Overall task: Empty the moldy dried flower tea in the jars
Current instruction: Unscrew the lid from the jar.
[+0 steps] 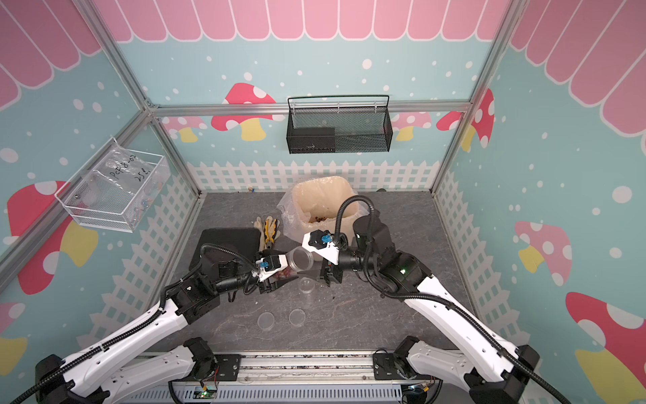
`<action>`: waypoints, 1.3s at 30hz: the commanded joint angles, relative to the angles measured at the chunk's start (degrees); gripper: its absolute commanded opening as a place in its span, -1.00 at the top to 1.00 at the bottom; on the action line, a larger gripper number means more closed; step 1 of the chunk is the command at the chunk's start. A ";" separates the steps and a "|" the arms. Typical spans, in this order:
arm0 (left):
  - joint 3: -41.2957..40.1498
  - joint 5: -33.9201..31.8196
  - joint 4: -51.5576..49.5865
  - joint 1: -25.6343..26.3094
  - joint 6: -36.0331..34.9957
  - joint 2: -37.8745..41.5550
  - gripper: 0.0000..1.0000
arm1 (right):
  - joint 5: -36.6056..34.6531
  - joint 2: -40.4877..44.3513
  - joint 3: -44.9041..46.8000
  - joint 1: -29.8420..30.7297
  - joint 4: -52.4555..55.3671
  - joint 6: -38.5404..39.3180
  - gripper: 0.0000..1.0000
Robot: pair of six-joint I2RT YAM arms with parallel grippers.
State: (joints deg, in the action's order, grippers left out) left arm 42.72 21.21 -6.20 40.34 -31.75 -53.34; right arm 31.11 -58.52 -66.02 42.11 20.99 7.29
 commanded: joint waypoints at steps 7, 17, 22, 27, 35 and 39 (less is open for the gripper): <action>-0.97 -11.54 4.79 2.05 -4.82 1.05 0.61 | -8.62 -0.71 -1.12 -0.71 -0.13 -34.92 -0.74; -1.06 -15.15 4.00 3.74 -7.10 0.95 0.61 | -4.45 -5.60 -4.03 -1.00 0.72 -42.09 -0.82; -1.00 -15.46 3.78 3.87 -7.45 1.03 0.62 | -1.90 -7.39 -4.12 -0.99 0.75 -42.53 -0.80; -0.97 -15.41 3.65 3.88 -7.63 0.84 0.62 | -1.14 -8.24 -4.27 -0.98 1.45 -41.86 -0.67; -0.13 -14.55 2.02 3.95 -7.56 0.16 0.64 | 0.60 -10.66 -6.41 -0.93 3.03 -35.15 -0.09; 1.06 -11.77 -0.31 3.98 -6.56 -0.83 0.68 | 2.71 -12.00 -8.48 -0.97 4.32 -24.47 0.07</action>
State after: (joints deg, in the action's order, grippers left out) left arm 42.06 5.06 -4.49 43.79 -37.80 -53.21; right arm 32.05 -69.30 -72.47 40.88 25.06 -27.03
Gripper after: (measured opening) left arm 0.645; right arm 0.630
